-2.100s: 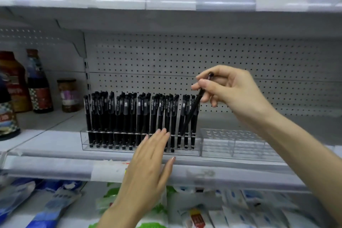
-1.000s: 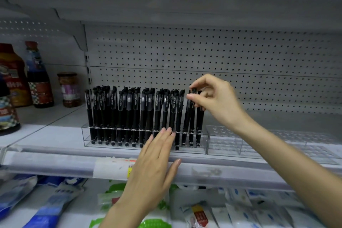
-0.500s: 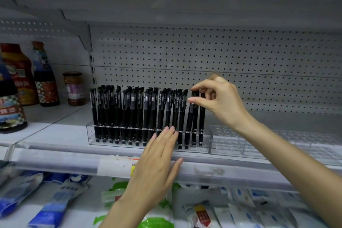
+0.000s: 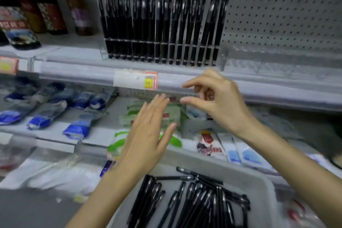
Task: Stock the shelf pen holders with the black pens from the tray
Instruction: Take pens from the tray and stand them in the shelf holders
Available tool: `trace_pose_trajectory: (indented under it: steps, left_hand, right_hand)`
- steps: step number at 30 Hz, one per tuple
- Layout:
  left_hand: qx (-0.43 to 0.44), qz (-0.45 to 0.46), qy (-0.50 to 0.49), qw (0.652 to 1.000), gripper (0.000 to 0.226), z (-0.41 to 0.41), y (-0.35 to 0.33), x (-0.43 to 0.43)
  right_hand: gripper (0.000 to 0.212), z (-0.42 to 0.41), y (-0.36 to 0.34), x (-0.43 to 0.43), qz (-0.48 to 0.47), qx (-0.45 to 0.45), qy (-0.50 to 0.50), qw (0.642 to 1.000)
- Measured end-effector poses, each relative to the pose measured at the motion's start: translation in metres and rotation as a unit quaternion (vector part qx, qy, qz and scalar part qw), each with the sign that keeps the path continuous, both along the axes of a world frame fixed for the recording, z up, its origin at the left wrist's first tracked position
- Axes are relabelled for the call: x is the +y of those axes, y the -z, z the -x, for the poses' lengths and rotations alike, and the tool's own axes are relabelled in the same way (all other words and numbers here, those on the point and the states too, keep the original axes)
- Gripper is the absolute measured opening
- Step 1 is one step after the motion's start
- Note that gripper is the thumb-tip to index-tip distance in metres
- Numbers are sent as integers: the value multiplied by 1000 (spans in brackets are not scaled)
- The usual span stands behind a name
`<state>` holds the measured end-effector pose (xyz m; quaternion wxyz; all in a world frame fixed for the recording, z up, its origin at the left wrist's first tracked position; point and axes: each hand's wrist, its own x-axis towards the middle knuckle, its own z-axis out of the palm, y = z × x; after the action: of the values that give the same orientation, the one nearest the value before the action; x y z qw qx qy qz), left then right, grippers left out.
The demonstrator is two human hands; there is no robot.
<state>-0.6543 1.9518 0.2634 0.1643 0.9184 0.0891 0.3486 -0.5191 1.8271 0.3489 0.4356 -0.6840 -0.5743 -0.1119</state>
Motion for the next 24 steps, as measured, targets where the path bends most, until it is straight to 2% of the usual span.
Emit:
trace_pose_trajectory:
  steps: [4,7,10,13,15,18,24]
  left_hand:
    - [67,97,-33,992,61,54,66,-5]
    - [112,128,-45,984,60,78,101,-5]
    - [132,163,-40,977,56,85,115,-7]
    - [131,167,-32,977,56,83,119,-9]
    - [128,191,-31,973,52,81,117,-10]
    - [138,196,-29,971,53,81,119,-12]
    - [156,142,-49,976,59,82,125,-16]
  right_hand:
    - [22,33,97,-10,100,61,-8,993]
    - [37,46,154,-11,224,59,38,972]
    - [48,57,186,-7,319,29,13,947]
    - [50,70,207,-3,351,-45,-6,935]
    - [51,77,219,-3,366,-64,-4,928]
    - [49,85,233,-7,365,-50,0,930]
    - [54,91,240,-13,383,-14,-4,923]
